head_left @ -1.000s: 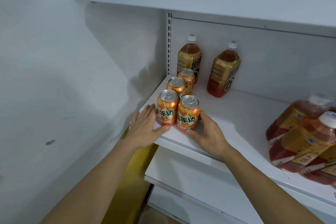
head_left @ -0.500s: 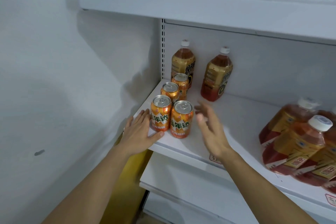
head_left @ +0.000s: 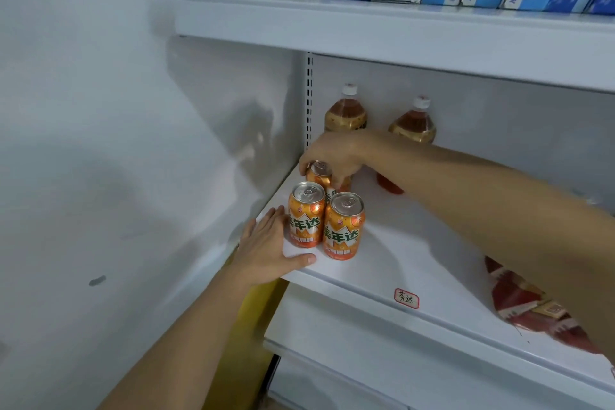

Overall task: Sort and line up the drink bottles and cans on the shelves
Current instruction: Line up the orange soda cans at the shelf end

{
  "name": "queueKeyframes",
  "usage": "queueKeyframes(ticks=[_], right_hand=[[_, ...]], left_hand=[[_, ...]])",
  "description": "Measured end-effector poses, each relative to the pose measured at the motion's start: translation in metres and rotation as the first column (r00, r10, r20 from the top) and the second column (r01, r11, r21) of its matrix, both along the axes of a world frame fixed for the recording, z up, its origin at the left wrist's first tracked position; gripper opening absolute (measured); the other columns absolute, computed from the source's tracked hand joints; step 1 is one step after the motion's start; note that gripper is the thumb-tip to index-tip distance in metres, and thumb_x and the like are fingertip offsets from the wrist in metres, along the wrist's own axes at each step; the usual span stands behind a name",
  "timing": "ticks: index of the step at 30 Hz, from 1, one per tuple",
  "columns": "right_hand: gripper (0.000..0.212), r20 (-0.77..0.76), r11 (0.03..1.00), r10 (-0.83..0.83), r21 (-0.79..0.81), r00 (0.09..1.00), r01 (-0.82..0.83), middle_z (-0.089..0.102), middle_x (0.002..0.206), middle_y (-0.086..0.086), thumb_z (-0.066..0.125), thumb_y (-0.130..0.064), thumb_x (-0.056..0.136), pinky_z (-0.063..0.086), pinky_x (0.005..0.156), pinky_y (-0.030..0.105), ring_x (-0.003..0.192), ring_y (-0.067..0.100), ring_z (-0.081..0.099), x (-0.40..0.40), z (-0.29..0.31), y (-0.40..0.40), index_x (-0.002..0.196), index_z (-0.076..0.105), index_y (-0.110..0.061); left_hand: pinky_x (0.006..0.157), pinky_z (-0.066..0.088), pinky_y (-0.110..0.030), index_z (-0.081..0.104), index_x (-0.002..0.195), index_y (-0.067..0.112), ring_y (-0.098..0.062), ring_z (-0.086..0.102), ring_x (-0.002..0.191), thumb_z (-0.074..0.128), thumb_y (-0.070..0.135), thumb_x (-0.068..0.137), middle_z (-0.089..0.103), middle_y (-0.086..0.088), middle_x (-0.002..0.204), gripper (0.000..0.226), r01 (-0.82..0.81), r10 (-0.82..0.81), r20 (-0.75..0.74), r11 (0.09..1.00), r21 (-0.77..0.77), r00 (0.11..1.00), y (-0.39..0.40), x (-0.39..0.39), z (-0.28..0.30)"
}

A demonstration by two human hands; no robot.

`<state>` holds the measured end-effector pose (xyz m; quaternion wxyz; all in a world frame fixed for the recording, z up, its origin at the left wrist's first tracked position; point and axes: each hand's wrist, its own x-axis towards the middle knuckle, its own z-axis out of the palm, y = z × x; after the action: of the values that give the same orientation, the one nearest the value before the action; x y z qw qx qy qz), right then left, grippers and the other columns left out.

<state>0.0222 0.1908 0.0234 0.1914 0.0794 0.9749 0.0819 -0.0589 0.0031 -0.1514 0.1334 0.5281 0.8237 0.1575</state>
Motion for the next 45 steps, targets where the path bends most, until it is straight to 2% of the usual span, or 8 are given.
queueKeyframes(ticks=[5,8,14,18,24,32,38,45], right_hand=[[0.069,-0.370,0.988,-0.032,-0.151,0.929,-0.026,0.051,0.121,-0.007,0.085,-0.022,0.080,0.042,0.088,0.032,0.109,0.014,0.050,0.020,0.029,0.009,0.142,0.054,-0.026],[0.063,-0.554,0.921,-0.153,-0.379,0.819,-0.085,0.047,0.124,-0.013,0.082,-0.026,0.085,0.044,0.091,0.026,0.115,0.008,0.047,0.029,0.054,0.008,0.140,0.054,-0.030],[0.054,-0.494,0.637,-0.316,-0.743,0.810,-0.205,0.058,0.135,-0.006,0.072,-0.027,0.092,0.057,0.096,0.030,0.124,0.013,0.059,0.053,0.075,-0.009,0.142,0.051,-0.034],[0.061,-0.376,0.251,-0.492,-0.925,0.786,-0.285,0.061,0.138,0.007,0.064,-0.029,0.092,0.053,0.103,0.048,0.126,0.027,0.062,0.076,0.065,-0.024,0.150,0.044,-0.023],[0.058,-0.381,0.255,-0.481,-0.923,0.790,-0.289,0.065,0.132,0.019,0.067,-0.008,0.088,0.052,0.103,0.047,0.123,0.034,0.064,0.101,0.057,-0.031,0.141,0.046,0.000],[0.079,-0.453,0.492,-0.707,-0.867,0.543,-0.083,0.069,0.129,-0.003,0.089,-0.030,0.070,0.053,0.105,0.047,0.119,0.014,0.067,0.168,0.033,-0.021,0.140,0.053,-0.020],[0.081,-0.399,0.503,-0.756,-0.861,0.520,0.071,0.070,0.125,-0.004,0.094,-0.017,0.069,0.056,0.101,0.044,0.110,0.011,0.070,0.203,-0.011,-0.024,0.138,0.054,-0.025],[0.076,-0.359,0.531,-0.750,-0.828,0.556,0.182,0.066,0.121,-0.005,0.092,-0.004,0.069,0.059,0.096,0.039,0.113,0.014,0.066,0.201,-0.082,-0.029,0.132,0.053,-0.021]], left_hand=[[0.113,0.028,-0.029,0.024,0.161,0.029,-0.019,0.029,0.152,0.043,0.076,0.091,0.031,0.004,0.166,0.087,-0.294,0.062,0.576,0.901,0.319,0.815,-0.013,-0.002,0.035],[0.105,0.035,-0.012,0.025,0.161,0.024,-0.017,0.038,0.147,0.043,0.058,0.101,0.037,0.000,0.161,0.071,-0.390,-0.002,0.573,0.732,0.559,0.819,-0.005,-0.002,0.085],[0.096,0.055,-0.029,0.041,0.146,0.026,0.000,0.062,0.112,0.069,0.046,0.092,0.063,0.011,0.130,0.064,-0.224,-0.104,0.451,0.757,0.614,0.886,0.002,0.010,0.139],[0.088,0.060,-0.037,0.054,0.136,0.019,-0.018,0.071,0.097,0.054,0.056,0.096,0.072,-0.001,0.114,0.054,-0.213,-0.385,0.688,0.759,0.615,0.615,-0.004,0.040,0.140],[0.068,0.054,-0.031,0.054,0.131,0.004,-0.026,0.062,0.070,0.046,0.064,0.090,0.069,-0.026,0.106,0.073,-0.156,-0.528,0.753,0.769,0.620,0.392,0.007,0.049,0.145],[0.086,0.057,-0.042,0.068,0.114,0.019,-0.009,0.068,0.096,0.038,0.050,0.105,0.074,0.008,0.104,0.044,0.233,-0.292,0.036,0.823,0.518,0.956,0.022,0.026,0.144],[0.102,0.046,-0.048,0.056,0.133,0.025,-0.019,0.056,0.122,0.034,0.067,0.097,0.062,0.002,0.133,0.059,0.453,-0.387,-0.356,0.883,0.124,0.851,0.038,0.028,0.118],[0.106,0.048,-0.049,0.042,0.151,0.027,-0.019,0.054,0.133,0.034,0.070,0.099,0.052,0.000,0.151,0.068,0.507,-0.457,-0.350,0.860,0.061,0.818,0.044,0.024,0.129]])
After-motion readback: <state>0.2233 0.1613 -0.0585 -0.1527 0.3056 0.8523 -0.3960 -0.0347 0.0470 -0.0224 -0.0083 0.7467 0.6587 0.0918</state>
